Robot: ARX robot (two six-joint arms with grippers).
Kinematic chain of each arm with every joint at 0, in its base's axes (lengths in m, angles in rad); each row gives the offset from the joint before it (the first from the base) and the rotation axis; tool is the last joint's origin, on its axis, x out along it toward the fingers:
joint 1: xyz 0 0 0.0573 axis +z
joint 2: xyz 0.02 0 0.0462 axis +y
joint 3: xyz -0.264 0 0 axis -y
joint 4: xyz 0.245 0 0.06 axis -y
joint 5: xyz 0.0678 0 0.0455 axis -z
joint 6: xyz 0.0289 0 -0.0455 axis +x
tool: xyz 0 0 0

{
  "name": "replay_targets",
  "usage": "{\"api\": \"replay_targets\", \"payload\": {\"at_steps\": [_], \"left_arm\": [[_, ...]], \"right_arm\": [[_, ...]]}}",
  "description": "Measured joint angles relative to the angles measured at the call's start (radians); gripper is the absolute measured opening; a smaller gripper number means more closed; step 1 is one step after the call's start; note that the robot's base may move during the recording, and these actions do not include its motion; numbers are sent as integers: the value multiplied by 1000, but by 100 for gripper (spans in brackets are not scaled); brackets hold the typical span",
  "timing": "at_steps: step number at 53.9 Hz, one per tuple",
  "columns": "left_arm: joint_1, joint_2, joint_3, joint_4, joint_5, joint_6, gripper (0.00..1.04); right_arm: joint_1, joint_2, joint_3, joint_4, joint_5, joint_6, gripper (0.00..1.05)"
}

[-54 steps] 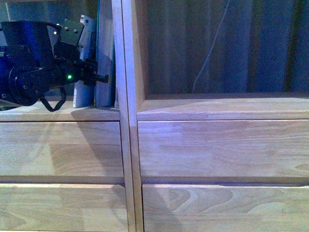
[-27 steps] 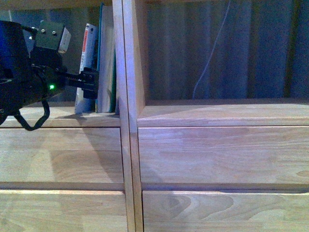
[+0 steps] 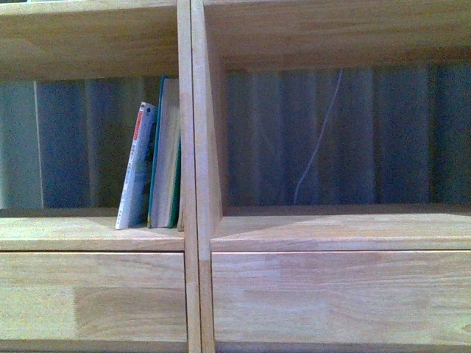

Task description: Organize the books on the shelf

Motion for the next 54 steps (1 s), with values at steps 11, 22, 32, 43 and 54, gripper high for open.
{"api": "replay_targets", "payload": {"at_steps": [11,22,32,43,54], "left_arm": [[-16,-344,-103,-375,-135,-28,73],[62,-417,-217,-374,-65,-32,39],[63,-476,-278,-366,-61,-32,9],[63,-536,-332,-367,-61,-35,3],[63,-592,-367,-385,-61,-35,3]], "right_arm": [[26,-77,32,-331,42,-117,83],[119,-208,-129,-455,125,-212,50],[187,-298,-244,-430,191,-226,20],[245,-383,-336,-426,248,-235,3],[315,-465,-398,-441,343,-235,3]]}}
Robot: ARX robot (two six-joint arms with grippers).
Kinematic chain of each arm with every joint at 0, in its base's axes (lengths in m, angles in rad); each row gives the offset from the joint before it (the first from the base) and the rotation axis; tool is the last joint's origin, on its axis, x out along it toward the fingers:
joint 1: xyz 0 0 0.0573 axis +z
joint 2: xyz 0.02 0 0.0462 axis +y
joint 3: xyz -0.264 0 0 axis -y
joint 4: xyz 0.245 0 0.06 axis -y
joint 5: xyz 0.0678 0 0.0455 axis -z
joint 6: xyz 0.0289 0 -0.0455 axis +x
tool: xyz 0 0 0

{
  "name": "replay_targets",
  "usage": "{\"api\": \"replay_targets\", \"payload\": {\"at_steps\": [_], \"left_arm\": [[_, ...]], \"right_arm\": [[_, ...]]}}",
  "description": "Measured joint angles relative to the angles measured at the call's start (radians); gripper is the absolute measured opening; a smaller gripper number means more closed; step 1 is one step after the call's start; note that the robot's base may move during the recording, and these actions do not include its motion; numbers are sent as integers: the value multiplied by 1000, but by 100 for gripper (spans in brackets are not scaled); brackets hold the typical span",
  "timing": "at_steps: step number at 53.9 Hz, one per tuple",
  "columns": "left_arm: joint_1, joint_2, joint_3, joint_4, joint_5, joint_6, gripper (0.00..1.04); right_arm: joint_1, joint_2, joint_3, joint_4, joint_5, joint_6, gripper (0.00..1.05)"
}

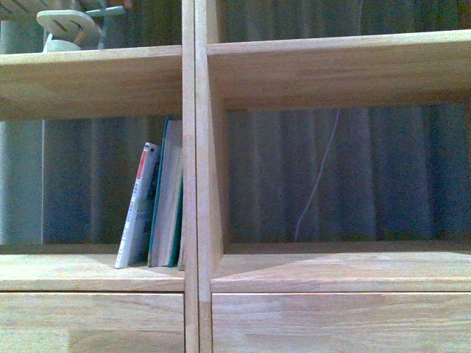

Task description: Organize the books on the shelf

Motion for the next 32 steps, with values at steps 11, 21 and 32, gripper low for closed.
{"api": "replay_targets", "payload": {"at_steps": [11,21,32], "left_arm": [[0,-57,-27,-31,0,0,3],[0,-101,-42,-55,0,0,3],[0,-283,-74,-209,-2,0,3]], "right_arm": [[67,-87,-50,-36,38,-1,3],[68,-155,-75,-76,38,-1,3],[68,-219,-97,-122,38,-1,3]]}}
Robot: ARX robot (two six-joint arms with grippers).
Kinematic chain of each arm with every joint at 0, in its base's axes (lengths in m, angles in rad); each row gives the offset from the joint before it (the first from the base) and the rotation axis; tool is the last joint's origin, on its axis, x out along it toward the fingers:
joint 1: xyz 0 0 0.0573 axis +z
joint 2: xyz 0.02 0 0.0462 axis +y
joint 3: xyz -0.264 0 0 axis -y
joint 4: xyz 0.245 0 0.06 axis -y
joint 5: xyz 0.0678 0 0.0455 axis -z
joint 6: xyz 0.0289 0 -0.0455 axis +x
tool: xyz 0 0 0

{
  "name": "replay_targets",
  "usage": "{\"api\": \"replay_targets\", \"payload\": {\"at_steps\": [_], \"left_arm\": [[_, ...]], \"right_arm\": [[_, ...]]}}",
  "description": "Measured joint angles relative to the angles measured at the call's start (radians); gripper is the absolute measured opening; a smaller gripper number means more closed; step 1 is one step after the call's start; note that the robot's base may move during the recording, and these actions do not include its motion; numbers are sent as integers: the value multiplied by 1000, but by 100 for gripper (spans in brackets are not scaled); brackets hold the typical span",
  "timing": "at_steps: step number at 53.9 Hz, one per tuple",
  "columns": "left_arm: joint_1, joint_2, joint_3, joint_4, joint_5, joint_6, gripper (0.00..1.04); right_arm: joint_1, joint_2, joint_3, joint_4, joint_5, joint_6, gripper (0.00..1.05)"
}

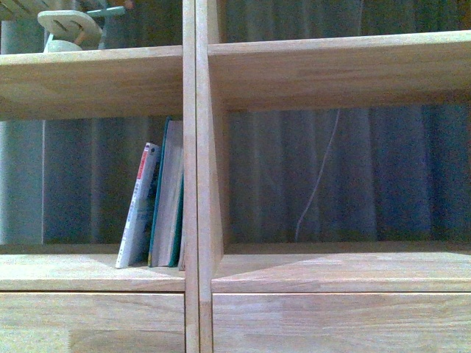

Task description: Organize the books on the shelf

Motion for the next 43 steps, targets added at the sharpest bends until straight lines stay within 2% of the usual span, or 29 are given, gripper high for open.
{"api": "replay_targets", "payload": {"at_steps": [24,29,43], "left_arm": [[0,-8,0,-5,2,0,3],[0,-8,0,-5,2,0,3],[0,-8,0,-5,2,0,3]], "right_arm": [[0,-121,-21,-78,1,0,3],[1,-237,-21,-226,2,0,3],[1,-289,-21,-252,1,-1,3]]}}
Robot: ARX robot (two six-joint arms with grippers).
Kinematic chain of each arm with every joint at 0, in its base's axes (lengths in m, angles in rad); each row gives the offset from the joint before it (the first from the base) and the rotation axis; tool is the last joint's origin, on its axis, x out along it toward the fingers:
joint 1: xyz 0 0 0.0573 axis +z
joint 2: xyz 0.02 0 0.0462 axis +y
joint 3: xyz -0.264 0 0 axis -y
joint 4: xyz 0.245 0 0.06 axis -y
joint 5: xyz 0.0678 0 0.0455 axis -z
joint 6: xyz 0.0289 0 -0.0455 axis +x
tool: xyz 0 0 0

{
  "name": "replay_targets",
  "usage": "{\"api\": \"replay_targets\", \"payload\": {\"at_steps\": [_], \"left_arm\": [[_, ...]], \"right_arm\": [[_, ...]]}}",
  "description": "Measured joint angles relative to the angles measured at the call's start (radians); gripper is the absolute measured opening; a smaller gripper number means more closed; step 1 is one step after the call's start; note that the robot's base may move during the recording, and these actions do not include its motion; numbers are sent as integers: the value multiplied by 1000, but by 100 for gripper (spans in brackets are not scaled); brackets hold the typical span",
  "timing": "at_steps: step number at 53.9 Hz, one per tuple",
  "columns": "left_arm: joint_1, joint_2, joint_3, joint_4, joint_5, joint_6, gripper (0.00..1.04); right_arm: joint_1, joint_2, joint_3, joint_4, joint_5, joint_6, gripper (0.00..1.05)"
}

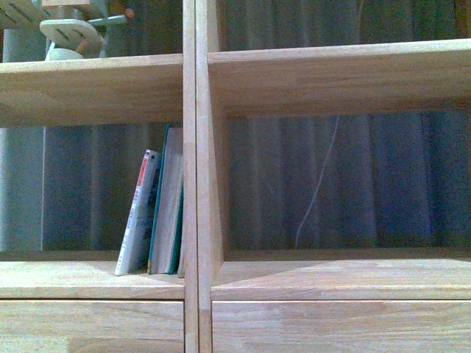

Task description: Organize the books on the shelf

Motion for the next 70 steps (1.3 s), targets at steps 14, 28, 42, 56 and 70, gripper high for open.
{"api": "replay_targets", "payload": {"at_steps": [14,28,42,56,70], "left_arm": [[0,0,0,0,0,0,3],[0,0,0,0,0,0,24],[0,0,0,0,0,0,68],[0,0,0,0,0,0,97],[0,0,0,0,0,0,98]], "right_arm": [[0,0,0,0,0,0,3],[0,0,0,0,0,-2,23],[0,0,0,0,0,-2,66],[0,0,0,0,0,-2,98],[0,0,0,0,0,-2,98]]}}
